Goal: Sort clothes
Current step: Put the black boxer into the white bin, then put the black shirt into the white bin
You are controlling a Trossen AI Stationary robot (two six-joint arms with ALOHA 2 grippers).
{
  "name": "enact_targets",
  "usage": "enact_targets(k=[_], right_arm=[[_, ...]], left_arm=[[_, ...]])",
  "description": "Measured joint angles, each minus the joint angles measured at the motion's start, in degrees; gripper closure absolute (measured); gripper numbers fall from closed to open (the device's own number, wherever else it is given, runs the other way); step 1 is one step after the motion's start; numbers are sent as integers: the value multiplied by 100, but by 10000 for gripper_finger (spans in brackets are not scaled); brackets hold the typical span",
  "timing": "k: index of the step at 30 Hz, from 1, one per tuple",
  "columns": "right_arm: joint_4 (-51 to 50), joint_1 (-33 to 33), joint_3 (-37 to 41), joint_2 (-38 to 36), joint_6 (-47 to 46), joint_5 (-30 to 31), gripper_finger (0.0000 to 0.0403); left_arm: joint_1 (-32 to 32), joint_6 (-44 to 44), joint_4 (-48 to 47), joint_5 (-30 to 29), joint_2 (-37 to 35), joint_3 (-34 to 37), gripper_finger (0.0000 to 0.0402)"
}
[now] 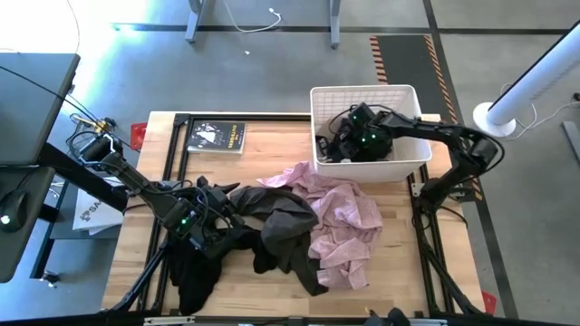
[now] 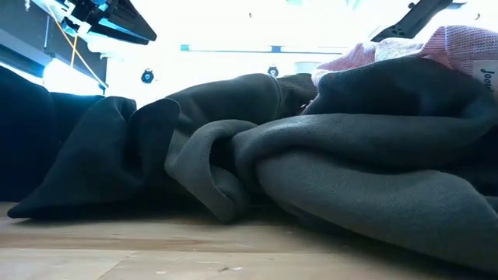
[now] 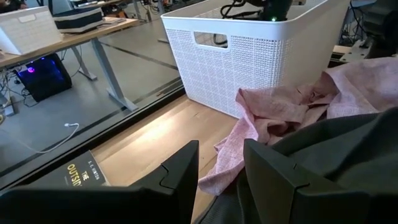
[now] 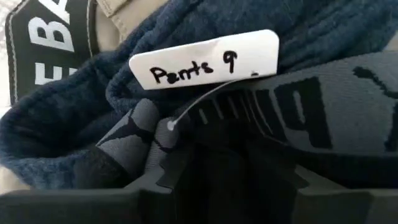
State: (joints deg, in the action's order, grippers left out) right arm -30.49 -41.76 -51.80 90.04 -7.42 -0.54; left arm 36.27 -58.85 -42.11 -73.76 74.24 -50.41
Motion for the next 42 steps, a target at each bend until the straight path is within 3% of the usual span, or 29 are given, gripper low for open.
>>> enact_targets(k=[7, 14, 17, 21, 23, 27, 31, 35, 42], right_arm=[[-1254, 109, -998, -341, -4, 119, 270], [-2879, 602, -2372, -1122, -173, 1001, 270], [-2874, 882, -2691, -1520, -187, 1327, 270], [-2090, 1628, -2610, -2223, -64, 1460, 270], [-1552, 2150, -2417, -2558, -134, 1449, 270], [-311, 3263, -1982, -3015, -11, 1441, 270], [476, 4161, -1604, -3171, -7, 1413, 270], [687, 4760, -1319, -3077, -5, 1616, 270], [906, 5189, -857, -2876, -59, 2102, 270]], left_arm=[[0, -4, 2, 0, 0, -2, 278], [0, -4, 7, 26, 0, -2, 278], [0, -83, 7, 100, 0, -2, 278], [-1, -496, 0, 524, 0, -2, 278], [-68, 42, -106, 1117, -36, -62, 278], [-138, 2371, -234, 2906, -179, -473, 280], [-16, 2875, 327, 4426, -175, -853, 290], [339, 2282, -63, 5554, -144, -914, 303], [614, -534, -2130, 5528, -142, -569, 290]])
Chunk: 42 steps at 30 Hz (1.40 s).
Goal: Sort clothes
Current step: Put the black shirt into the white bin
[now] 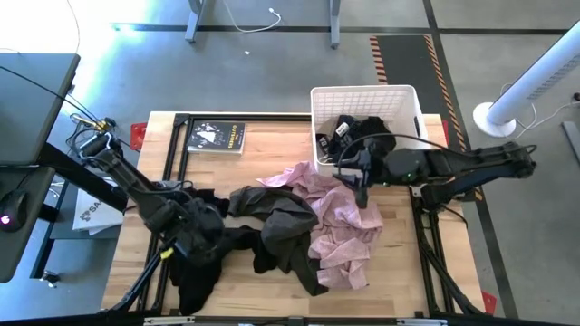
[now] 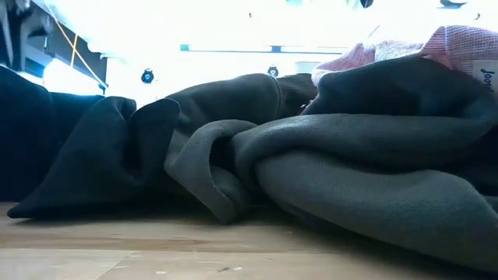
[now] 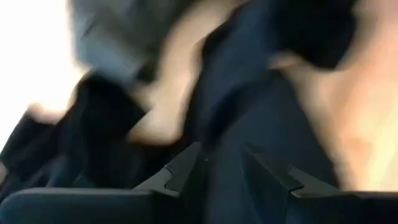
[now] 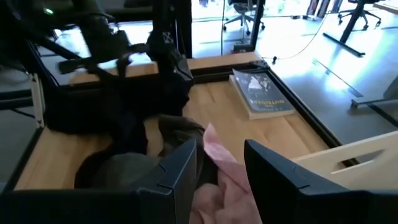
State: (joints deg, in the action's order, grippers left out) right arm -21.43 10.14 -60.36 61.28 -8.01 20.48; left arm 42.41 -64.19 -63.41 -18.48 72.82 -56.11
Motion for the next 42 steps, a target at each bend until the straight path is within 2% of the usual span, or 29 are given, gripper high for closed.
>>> enact_targets(k=[2, 6, 12, 16, 19, 22, 23, 26, 28, 30, 33, 37, 40, 42], right_arm=[[97, 45, 100, 0, -21, 8, 270], [128, 56, 136, -3, -144, -5, 270], [122, 54, 136, -7, -196, -10, 270], [120, 54, 134, -6, -251, -36, 270], [121, 60, 134, -5, -267, -78, 270], [167, 165, 134, -4, -220, -92, 270], [215, 226, 134, 2, -208, -93, 270], [494, 460, 130, 140, -44, -159, 270], [733, 633, 130, 332, 141, -222, 270], [1024, 819, 130, 576, 341, -232, 270], [1493, 1044, 130, 997, 693, -242, 270], [2200, 1157, 130, 1530, 848, -241, 270], [2833, 1109, 130, 1896, 1017, -240, 270], [3323, 1044, 130, 2091, 1247, -242, 268]], left_arm=[[-26, -379, 30, 133, -2, 318, 274], [-279, -721, 440, 843, 0, 1106, 237], [-622, -1083, 1836, 1551, 0, 2327, 206], [-754, -1211, 2536, 1739, -39, 2756, 226], [-802, -1326, 2470, 1639, -44, 2730, 284], [-798, -1274, 2336, 1280, -154, 2606, 369], [-801, -1271, 2270, 1140, -213, 2564, 382], [-802, -1285, 1848, 762, -535, 2175, 381], [-774, -1332, 1245, 399, -787, 1744, 385], [-697, -1334, 688, -76, -1058, 1191, 392], [-526, -1200, 381, -967, -1407, 266, 394], [-273, -67, 925, -2155, -1539, -893, 394], [-193, 1483, 1999, -2801, -1477, -1440, 394], [-198, 2617, 2985, -2998, -1394, -1587, 394]])
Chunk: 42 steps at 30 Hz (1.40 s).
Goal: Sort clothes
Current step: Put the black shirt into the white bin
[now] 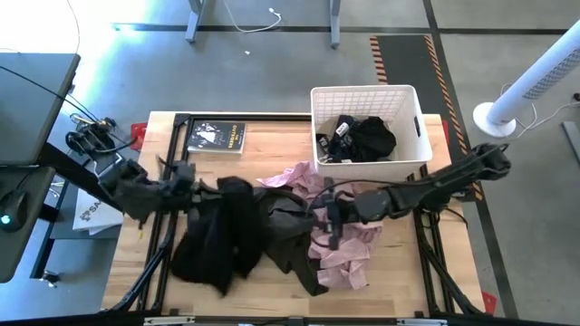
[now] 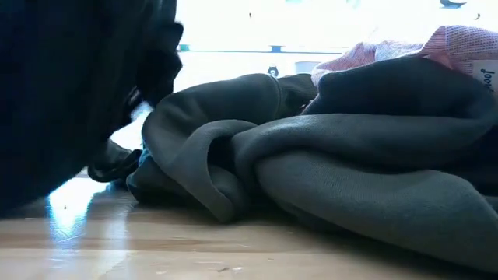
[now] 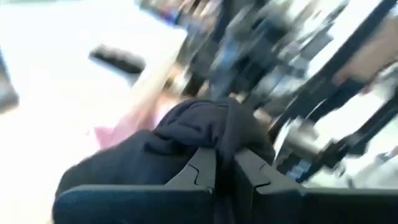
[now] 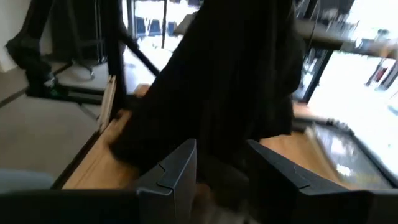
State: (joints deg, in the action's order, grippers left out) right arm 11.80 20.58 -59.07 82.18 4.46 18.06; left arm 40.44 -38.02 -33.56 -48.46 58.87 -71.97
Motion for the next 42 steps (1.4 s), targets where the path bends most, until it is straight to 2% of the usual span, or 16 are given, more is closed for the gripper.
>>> enact_targets(k=[3, 7, 16, 19, 23, 26, 29, 32, 36, 37, 38, 42], right_arm=[[423, -103, -76, 191, 360, -102, 259], [478, -253, -373, 333, 462, -314, 220], [549, -542, -932, 780, 437, -538, 85], [739, -650, -1089, 1162, 145, -767, 62], [855, -743, -1400, 1713, 52, -1593, 56], [1242, -738, -1527, 2034, 97, -2053, 73], [1761, -725, -1507, 2198, 44, -2214, 123], [2302, -704, -1384, 2259, -47, -2262, 208], [2549, -704, -1351, 2267, -121, -2157, 347], [2547, -704, -1351, 2265, -118, -2130, 370], [2532, -708, -1351, 2261, -125, -2091, 381], [2266, -697, -1346, 2261, -387, -1739, 372]], left_arm=[[-106, 1461, 1358, 36, 144, -21, 394], [-314, 2390, 2035, 122, 409, -19, 394], [-957, 2986, 2564, 872, 1214, -19, 391], [-1226, 3124, 2802, 1277, 1526, -19, 390], [-1530, 3262, 2933, 1768, 1889, -16, 393], [-1610, 3270, 2966, 2024, 2029, -7, 394], [-1588, 3299, 3031, 2062, 2065, 3, 394], [-1486, 3472, 3294, 1839, 2031, 115, 394], [-1299, 3572, 3490, 1417, 1926, 198, 386], [-1253, 3574, 3473, 1302, 1895, 198, 379], [-1215, 3576, 3420, 1223, 1860, 198, 371], [-1014, 3520, 2843, 993, 1621, 198, 333]])
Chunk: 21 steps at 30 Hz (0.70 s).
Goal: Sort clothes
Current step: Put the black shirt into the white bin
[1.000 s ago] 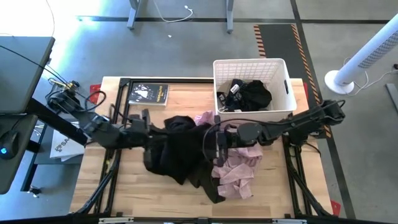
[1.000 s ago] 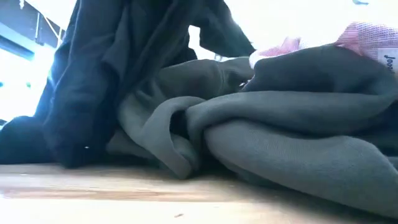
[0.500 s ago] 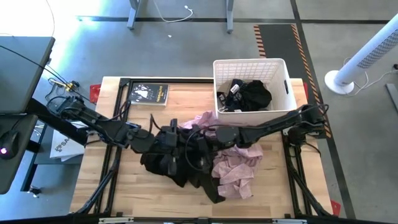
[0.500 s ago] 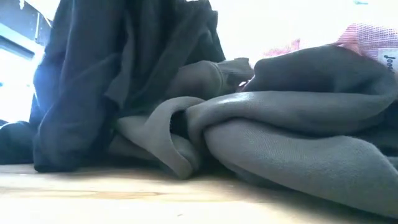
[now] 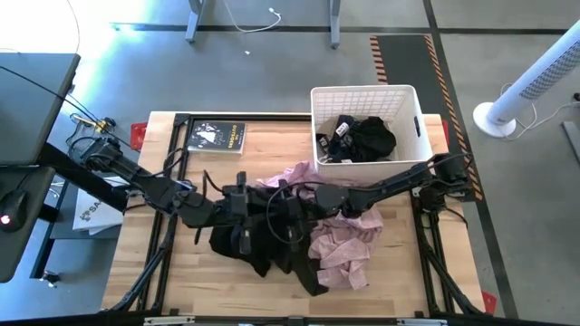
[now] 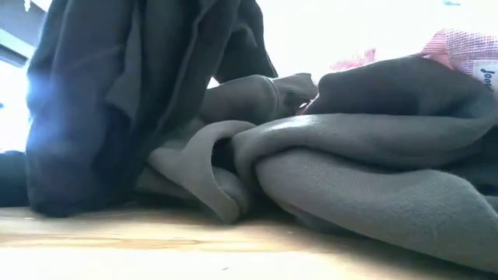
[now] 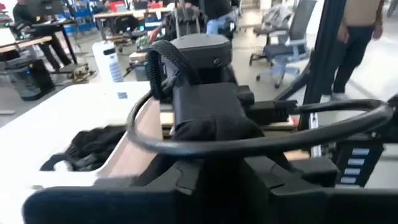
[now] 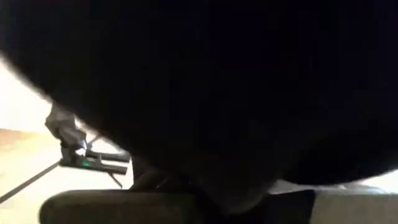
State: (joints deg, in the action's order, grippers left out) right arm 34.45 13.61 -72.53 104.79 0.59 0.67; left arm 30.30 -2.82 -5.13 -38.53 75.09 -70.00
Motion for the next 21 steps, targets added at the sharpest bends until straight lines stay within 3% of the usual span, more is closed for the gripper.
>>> enact_targets(k=[5, 12, 17, 21], right_arm=[[-708, 91, 9, -201, -30, 466, 382], [-1615, 544, 20, -1080, 634, 1748, 382], [-1548, 655, -137, -2082, 1753, 2812, 382], [-1530, 264, -535, -2736, 2644, 3164, 382]], left_arm=[[391, -698, -1355, -887, -490, -7, 294], [1006, -2701, -3477, -2948, -668, 86, 278], [1140, -3762, -3724, -3816, -655, 758, 277], [1075, -4643, -3700, -4128, -653, 1342, 277]])
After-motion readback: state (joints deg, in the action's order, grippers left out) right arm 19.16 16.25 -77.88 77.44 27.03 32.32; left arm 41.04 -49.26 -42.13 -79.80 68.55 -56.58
